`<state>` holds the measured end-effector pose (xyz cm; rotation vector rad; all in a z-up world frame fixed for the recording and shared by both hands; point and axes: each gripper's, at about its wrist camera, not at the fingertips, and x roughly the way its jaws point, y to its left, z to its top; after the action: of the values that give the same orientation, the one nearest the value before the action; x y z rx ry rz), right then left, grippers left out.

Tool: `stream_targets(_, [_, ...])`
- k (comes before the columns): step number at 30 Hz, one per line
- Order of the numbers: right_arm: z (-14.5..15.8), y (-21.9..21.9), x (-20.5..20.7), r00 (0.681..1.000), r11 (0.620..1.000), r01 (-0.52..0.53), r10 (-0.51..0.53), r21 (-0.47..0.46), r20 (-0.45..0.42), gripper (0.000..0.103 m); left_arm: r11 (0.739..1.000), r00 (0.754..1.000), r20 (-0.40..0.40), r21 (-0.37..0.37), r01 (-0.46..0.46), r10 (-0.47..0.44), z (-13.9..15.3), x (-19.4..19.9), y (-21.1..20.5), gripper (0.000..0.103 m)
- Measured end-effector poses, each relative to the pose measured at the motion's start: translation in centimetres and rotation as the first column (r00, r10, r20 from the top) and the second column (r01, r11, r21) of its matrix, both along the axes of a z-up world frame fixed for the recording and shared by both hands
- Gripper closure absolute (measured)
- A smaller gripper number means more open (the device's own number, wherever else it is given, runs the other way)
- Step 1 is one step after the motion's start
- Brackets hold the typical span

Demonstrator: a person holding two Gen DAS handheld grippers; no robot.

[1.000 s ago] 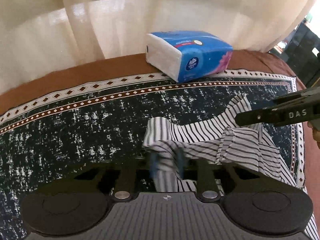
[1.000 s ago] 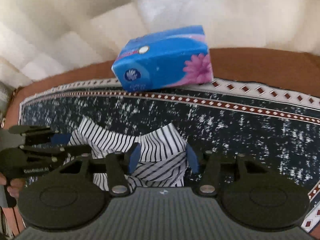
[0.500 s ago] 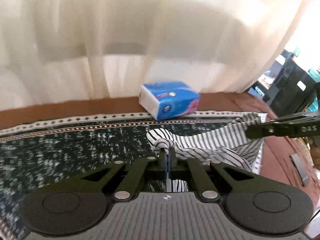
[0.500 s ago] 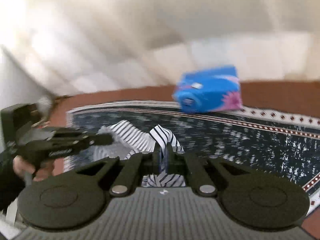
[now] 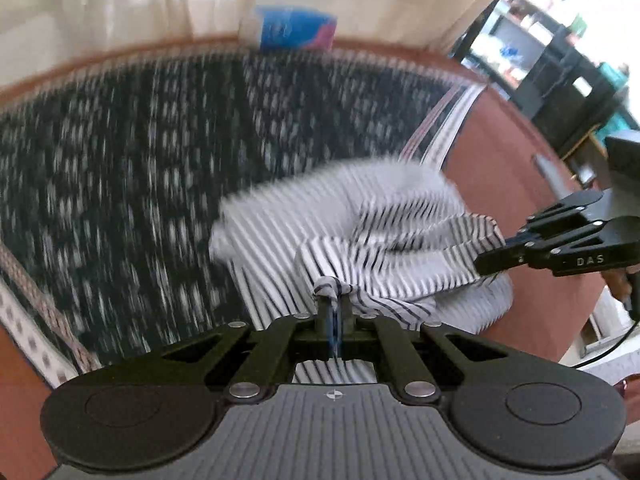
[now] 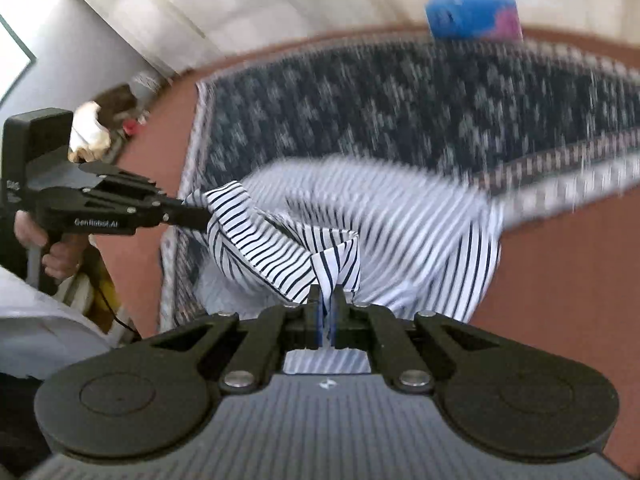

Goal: Fold clothes

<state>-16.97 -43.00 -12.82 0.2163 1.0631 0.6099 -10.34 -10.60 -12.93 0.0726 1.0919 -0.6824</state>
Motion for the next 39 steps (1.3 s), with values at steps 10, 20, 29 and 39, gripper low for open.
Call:
stream_targets(10, [-1.7, 0.7, -2.8, 1.0, 0.998, -0.007, 0.006, -0.057, -0.013, 0.096, 0.999, 0.999, -0.031, 0.026, -0.022, 0.022, -0.4, -3.0, 1.5, 0.079])
stream_targets(20, [1.0, -1.2, -6.4, 0.999, 0.999, 0.05, -0.05, -0.02, 0.001, 0.068, 0.998, 0.998, -0.012, -0.033, -0.061, 0.061, 2.7, -4.8, 3.6, 0.064])
stream_targets(29, [-0.7, 0.6, -4.7, 0.985, 0.985, 0.169, -0.17, 0.021, 0.015, 0.068, 0.999, 1.0, 0.004, 0.038, -0.012, 0.011, -0.9, -4.4, -1.3, 0.064])
stream_targets(39, [0.5, -1.9, -5.8, 0.97, 0.969, 0.243, -0.243, 0.039, 0.001, 0.058, 0.988, 0.988, 0.012, -0.007, -0.156, 0.156, 1.6, -4.0, 2.9, 0.057])
